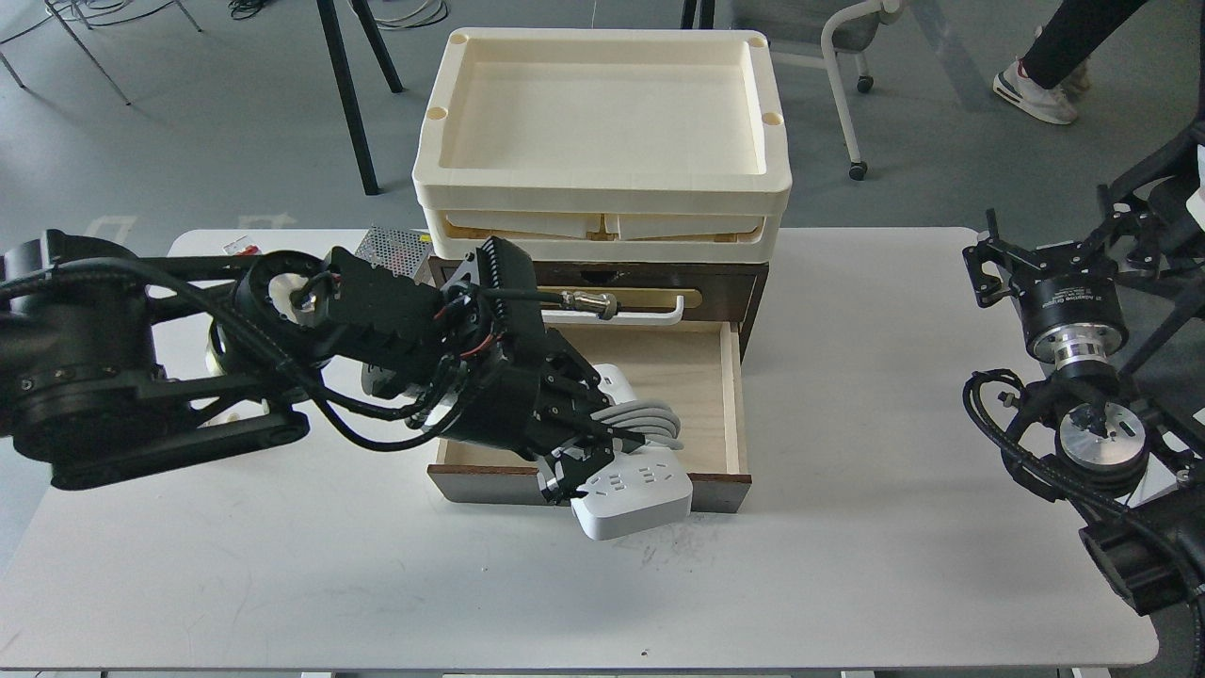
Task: Put charging cable into cabinet
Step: 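Carry the power strip over the cabinet and lower it toward the open drawer, then lower the power strip into the drawer and open the left gripper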
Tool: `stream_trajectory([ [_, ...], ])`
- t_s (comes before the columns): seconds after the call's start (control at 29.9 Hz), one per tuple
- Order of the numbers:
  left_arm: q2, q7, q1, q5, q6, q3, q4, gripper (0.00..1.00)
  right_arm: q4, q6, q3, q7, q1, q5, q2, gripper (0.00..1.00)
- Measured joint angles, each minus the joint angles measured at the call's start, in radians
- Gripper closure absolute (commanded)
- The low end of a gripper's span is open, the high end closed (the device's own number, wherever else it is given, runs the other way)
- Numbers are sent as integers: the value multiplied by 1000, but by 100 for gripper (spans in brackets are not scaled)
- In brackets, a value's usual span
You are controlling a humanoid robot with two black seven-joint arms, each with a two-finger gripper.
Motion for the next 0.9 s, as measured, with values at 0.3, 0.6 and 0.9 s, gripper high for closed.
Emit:
stream_trajectory([
  [0.3,-100,-5,40,-50,45,-16,182,97,0,0,1,0,-2,0,-6,0],
  [0.6,-142,4,124,-73,62,-24,318,96,1,1,3,20,-5,1,-6,0],
  [0.9,-148,40,160,-64,67,-34,374,96,2,1,10,35,-7,1,-9,0],
])
